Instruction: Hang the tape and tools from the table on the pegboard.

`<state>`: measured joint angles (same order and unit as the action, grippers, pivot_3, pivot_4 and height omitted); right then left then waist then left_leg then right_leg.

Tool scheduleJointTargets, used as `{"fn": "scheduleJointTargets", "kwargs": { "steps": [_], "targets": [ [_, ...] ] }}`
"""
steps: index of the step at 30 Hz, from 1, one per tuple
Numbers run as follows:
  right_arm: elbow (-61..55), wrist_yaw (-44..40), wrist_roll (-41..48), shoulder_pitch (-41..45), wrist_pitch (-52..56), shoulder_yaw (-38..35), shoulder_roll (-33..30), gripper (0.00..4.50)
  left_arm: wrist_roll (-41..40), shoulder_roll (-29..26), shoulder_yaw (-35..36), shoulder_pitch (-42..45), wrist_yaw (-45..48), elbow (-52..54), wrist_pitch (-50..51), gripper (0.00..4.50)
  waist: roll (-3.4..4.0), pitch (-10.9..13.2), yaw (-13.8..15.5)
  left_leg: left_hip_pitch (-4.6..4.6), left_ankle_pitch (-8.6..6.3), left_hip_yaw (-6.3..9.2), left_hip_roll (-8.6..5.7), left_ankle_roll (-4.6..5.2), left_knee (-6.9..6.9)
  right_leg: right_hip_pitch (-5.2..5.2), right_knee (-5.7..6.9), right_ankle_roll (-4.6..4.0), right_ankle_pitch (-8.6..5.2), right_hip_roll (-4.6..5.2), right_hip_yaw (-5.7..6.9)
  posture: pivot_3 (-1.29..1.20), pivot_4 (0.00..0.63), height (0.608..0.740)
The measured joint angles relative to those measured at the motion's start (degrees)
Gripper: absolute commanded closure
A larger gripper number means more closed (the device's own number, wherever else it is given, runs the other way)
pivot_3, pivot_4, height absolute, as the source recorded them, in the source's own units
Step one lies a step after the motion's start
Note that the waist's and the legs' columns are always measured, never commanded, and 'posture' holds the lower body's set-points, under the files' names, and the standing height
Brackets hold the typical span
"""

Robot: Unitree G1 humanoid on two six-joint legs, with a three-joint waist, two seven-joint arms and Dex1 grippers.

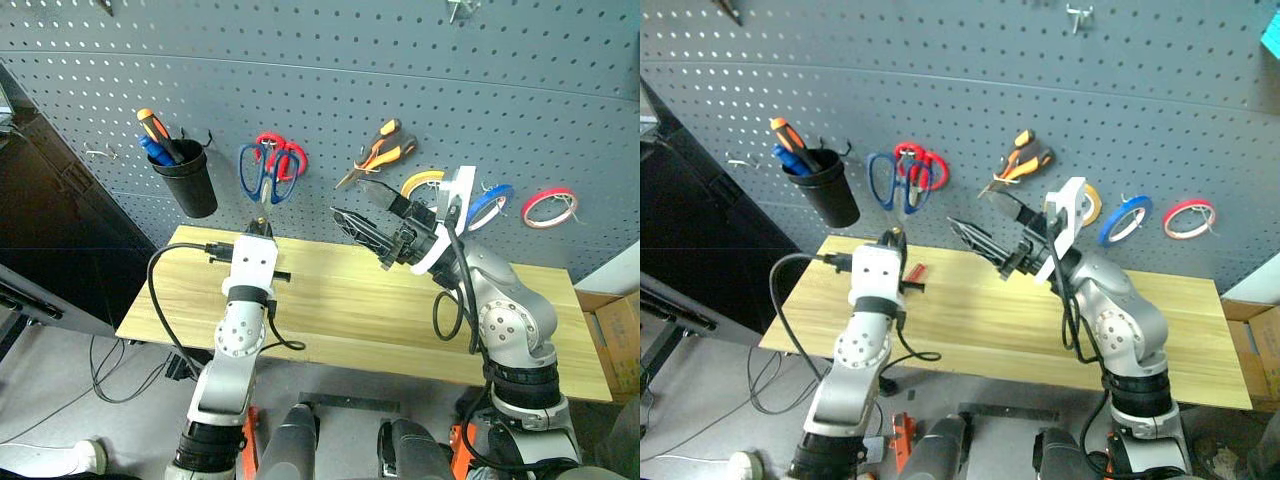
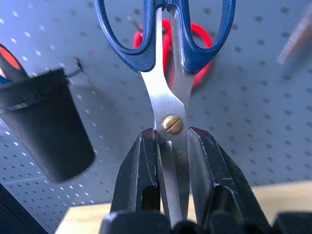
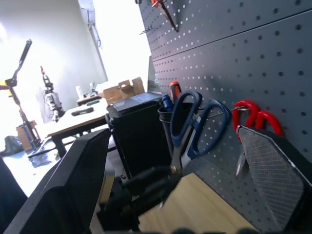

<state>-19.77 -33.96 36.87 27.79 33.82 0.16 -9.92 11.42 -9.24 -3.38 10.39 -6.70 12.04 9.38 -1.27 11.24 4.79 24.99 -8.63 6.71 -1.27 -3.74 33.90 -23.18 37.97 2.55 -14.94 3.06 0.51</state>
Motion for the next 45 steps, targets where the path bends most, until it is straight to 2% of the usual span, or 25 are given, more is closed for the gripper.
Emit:
{"fn": "scheduleJointTargets", "kwargs": {
  "steps": [12,29,40,45],
  "targets": [
    [-0.41,4.26,-1.79,-0.4,-1.42,1.06,0.64,0.0,-7.09,1.62,4.22,7.16,5.13,-9.84,0.47,4.02,-0.05,-0.91,-0.21,-0.12,0.08,-0.12,0.01,0.04,0.08,0.06,0.09,-0.1,0.21,-0.01,-0.1,0.18,0.08,0.74],
    [-0.61,5.62,-1.99,-0.45,-2.01,1.19,-0.13,0.0,-13.29,1.65,7.4,16.91,9.99,-24.79,1.7,4.02,-0.11,-1.01,-0.56,-0.14,0.17,-0.16,0.02,0.08,0.15,0.07,0.15,-0.06,0.34,-0.03,-0.13,0.16,0.094,0.74],
    [-1.14,5.9,-2.33,-2.05,-2.01,2.05,-0.22,0.0,-13.96,0.2,7.98,18.4,11.38,-26.11,1.2,0.11,-0.12,-1.02,-1.27,-0.16,0.2,-0.18,0.01,0.11,0.16,0.08,0.16,-0.06,0.37,-0.03,-0.18,0.16,0.123,0.74],
    [-3.23,5.89,-2.33,-4.27,-2.0,3.1,-0.8,0.0,-13.96,-0.81,8.04,13.21,12.07,-23.39,3.45,0.02,-0.12,-1.02,-2.0,-0.18,0.19,-0.17,0.03,0.11,0.15,0.08,0.17,-0.06,0.37,-0.03,-0.18,0.16,0.141,0.74]
  ]
}}
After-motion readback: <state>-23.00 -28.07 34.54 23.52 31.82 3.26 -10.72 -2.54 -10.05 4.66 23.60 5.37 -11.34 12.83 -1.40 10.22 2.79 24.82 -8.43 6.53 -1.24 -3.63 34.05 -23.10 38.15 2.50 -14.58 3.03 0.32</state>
